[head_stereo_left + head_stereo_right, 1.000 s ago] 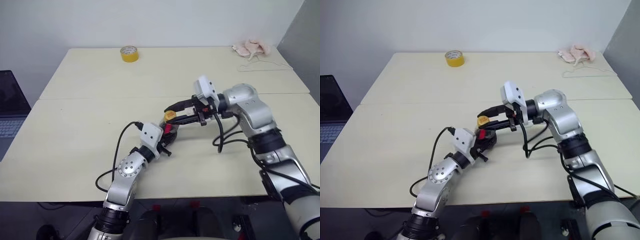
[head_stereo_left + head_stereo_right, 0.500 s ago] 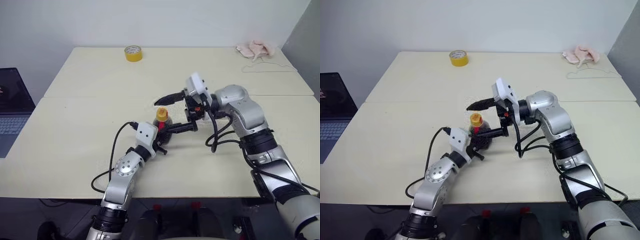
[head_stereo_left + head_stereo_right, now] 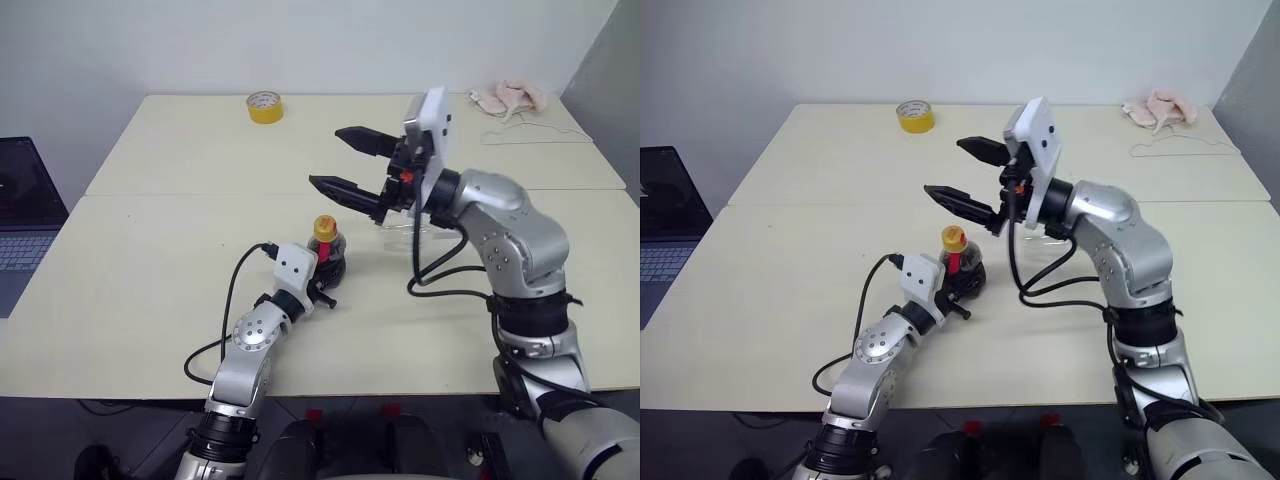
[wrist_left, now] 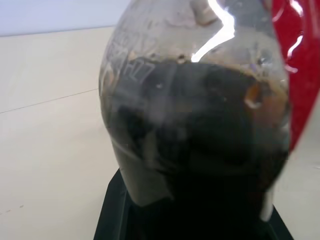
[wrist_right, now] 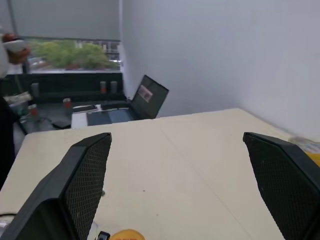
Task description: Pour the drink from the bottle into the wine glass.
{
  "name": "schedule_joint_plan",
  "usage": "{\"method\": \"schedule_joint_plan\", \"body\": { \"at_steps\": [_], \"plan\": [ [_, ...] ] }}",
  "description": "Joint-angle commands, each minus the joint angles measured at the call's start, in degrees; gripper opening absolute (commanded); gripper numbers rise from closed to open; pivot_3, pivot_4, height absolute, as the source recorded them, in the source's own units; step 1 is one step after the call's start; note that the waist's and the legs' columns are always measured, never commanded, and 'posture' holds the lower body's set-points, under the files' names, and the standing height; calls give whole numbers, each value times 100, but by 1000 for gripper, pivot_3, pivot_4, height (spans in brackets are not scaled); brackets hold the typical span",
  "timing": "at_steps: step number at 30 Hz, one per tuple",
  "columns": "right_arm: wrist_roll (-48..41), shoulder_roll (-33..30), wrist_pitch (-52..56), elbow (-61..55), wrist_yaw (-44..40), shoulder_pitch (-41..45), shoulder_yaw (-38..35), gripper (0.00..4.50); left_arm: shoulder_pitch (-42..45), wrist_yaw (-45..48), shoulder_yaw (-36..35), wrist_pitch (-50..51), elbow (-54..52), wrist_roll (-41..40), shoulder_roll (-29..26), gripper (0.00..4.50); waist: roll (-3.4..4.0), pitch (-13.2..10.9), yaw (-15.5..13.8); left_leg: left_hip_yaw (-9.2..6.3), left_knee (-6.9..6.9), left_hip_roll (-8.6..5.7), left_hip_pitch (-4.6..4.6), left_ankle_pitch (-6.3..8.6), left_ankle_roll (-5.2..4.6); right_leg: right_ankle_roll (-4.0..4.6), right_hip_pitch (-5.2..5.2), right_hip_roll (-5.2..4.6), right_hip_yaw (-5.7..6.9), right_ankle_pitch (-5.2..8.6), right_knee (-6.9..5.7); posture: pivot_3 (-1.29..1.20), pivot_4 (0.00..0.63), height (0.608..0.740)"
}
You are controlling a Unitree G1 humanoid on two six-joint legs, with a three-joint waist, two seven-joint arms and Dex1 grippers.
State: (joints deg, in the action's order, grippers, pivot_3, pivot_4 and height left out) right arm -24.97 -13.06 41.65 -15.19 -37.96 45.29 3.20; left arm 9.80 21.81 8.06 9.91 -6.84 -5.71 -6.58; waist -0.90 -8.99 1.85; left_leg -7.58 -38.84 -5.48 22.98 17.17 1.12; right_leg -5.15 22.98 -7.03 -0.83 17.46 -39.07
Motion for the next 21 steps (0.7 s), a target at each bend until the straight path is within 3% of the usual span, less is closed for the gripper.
{"method": "schedule_joint_plan", "body": {
  "at_steps": [1, 7, 21],
  "plan": [
    [-120, 133, 588, -633, 635, -91, 38, 4500, 81, -66, -30, -135, -119, -41, 53, 898, 0, 0, -1, 0, 0, -1, 0, 0, 0, 0, 1, 0, 0, 0, 0, 0, 150, 740],
    [341, -12, 768, -631, 1130, -159, 492, 4500, 136, -99, -33, -168, -37, -31, 89, 898, 0, 0, 1, 2, -1, -2, -1, 0, 0, 0, 15, 1, -2, 0, 0, 0, 150, 740],
    [493, 243, 667, -649, 1246, -117, 1113, 4500, 62, -154, -33, -145, -44, -21, 55, 898, 1, 0, 7, 4, 0, -1, -1, 0, 0, 0, 14, 2, -2, 0, -1, 0, 150, 740]
  ]
}}
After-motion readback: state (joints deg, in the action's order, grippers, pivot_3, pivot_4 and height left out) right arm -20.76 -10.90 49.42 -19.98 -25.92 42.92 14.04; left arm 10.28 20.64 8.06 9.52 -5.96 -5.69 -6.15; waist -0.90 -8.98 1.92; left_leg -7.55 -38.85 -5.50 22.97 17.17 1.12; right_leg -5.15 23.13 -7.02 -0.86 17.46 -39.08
